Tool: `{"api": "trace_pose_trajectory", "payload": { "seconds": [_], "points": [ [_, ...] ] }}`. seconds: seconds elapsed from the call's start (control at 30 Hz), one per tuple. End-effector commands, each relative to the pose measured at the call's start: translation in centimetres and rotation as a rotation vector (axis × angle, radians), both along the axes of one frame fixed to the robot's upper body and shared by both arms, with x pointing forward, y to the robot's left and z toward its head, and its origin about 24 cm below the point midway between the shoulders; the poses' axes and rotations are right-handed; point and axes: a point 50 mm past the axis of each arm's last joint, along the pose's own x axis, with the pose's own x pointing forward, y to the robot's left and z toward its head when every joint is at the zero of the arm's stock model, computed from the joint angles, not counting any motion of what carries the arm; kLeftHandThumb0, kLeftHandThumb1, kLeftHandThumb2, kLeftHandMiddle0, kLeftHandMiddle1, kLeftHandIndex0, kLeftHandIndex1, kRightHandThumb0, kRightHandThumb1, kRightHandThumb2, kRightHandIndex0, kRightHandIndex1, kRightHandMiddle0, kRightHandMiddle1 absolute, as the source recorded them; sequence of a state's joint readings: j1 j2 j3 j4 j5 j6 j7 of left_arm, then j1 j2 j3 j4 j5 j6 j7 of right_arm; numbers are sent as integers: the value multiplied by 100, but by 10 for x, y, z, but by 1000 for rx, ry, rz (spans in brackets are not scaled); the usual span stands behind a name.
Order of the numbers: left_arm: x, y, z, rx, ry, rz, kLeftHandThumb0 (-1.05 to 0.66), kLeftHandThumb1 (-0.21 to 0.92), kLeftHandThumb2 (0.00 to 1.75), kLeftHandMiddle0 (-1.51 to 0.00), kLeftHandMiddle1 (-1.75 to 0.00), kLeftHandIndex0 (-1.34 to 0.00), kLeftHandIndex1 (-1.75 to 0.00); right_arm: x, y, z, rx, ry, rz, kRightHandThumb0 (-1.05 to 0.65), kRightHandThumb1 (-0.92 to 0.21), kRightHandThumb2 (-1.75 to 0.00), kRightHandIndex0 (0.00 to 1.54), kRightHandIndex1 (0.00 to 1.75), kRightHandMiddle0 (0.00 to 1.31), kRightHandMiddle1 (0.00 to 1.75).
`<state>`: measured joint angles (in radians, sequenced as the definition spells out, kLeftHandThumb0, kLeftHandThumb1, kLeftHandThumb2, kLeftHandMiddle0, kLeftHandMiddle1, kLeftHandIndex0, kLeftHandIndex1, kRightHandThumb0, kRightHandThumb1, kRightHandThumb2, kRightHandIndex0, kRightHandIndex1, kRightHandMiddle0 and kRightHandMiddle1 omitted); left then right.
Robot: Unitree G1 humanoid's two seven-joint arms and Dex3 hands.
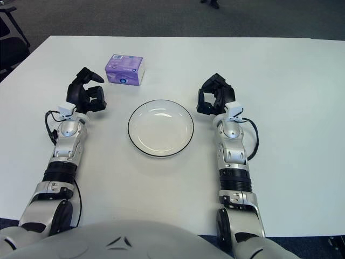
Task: Put the tissue paper into the plate.
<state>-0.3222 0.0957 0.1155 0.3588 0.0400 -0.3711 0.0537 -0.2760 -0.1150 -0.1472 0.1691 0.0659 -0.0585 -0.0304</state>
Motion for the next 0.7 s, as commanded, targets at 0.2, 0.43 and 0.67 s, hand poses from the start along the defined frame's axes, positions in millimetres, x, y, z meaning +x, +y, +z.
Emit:
{"api": "trace_pose_trajectory", "payload": {
  "seconds": [0.2, 0.43, 0.67],
  "points": [
    [-26, 11, -43, 104, 106, 79, -44, 44, 117, -115, -175, -52, -175, -42, 0, -79, 77, 273, -41, -48, -32, -132, 121, 175, 62, 175],
    [-23, 13, -26, 242, -5, 114, -44, 45, 116, -115, -175, -51, -175, -42, 0, -79, 78, 275, -42, -48, -32, -132, 121, 175, 61, 175],
    [-22, 11, -1, 443, -111, 153, -43, 48, 111, -115, -175, -48, -175, -42, -1, -80, 82, 278, -42, -48, -32, -132, 121, 175, 61, 175]
  ]
}}
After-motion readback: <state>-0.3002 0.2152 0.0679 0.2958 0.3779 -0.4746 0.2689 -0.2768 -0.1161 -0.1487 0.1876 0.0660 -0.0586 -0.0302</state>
